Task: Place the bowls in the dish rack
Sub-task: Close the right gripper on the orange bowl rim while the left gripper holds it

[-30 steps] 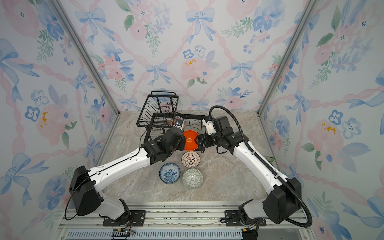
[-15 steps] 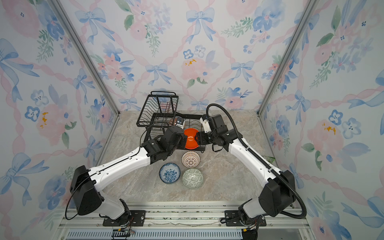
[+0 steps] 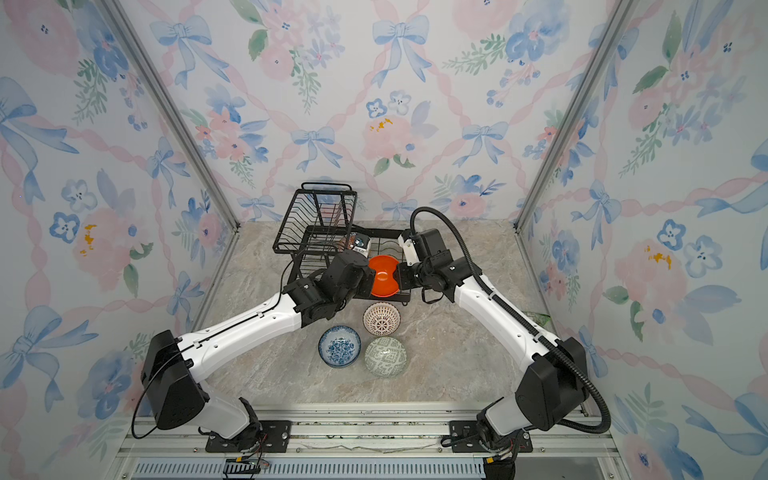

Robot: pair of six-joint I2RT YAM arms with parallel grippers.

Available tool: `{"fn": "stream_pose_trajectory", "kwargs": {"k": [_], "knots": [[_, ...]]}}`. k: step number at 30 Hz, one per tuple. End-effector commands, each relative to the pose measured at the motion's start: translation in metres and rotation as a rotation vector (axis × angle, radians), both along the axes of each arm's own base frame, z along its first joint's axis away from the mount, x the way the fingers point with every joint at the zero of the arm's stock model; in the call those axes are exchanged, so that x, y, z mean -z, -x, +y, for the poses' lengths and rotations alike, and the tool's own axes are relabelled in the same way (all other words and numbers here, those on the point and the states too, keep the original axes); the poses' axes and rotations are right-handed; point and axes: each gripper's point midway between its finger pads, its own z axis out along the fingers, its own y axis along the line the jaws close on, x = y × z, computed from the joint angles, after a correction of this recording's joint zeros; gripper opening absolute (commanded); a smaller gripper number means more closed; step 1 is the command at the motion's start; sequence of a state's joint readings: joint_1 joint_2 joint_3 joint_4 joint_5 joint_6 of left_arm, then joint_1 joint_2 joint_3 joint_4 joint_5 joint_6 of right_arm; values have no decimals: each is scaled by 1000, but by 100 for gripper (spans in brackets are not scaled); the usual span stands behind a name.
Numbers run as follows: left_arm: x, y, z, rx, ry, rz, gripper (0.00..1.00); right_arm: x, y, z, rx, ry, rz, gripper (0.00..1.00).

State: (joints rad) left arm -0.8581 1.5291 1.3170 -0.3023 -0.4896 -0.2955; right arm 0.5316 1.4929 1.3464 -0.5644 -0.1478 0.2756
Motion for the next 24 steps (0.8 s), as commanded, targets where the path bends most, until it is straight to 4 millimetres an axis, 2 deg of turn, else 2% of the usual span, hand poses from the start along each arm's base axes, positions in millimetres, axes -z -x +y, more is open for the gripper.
{"fn": "stream_pose_trajectory", "kwargs": {"k": [1, 6, 7, 16, 17, 18, 20, 23, 24], "knots": [[-19, -5, -8, 9, 41, -44, 0, -10, -4, 4, 3, 0, -28, 22], [-16, -4, -8, 13, 42, -38, 0, -10, -5, 2, 11, 8, -31, 1], [-16, -4, -8, 15, 41, -36, 0, -10, -5, 1, 14, 8, -32, 0], [-15, 17, -22, 178, 113, -15, 0, -7, -5, 2, 10, 21, -34, 0], [-13, 19, -23, 188, 115, -9, 3, -7, -4, 2, 9, 22, -34, 0], [-13, 19, -22, 191, 116, -6, 10, -6, -5, 2, 9, 24, -35, 0], [-9, 24, -21, 212, 113, 2, 44, -5, -5, 1, 10, 27, -33, 0], [-7, 27, -14, 210, 113, 0, 77, -5, -5, 1, 8, 35, -42, 0], [-6, 28, -11, 206, 111, 1, 84, -5, -5, 0, 7, 40, -45, 0]]}}
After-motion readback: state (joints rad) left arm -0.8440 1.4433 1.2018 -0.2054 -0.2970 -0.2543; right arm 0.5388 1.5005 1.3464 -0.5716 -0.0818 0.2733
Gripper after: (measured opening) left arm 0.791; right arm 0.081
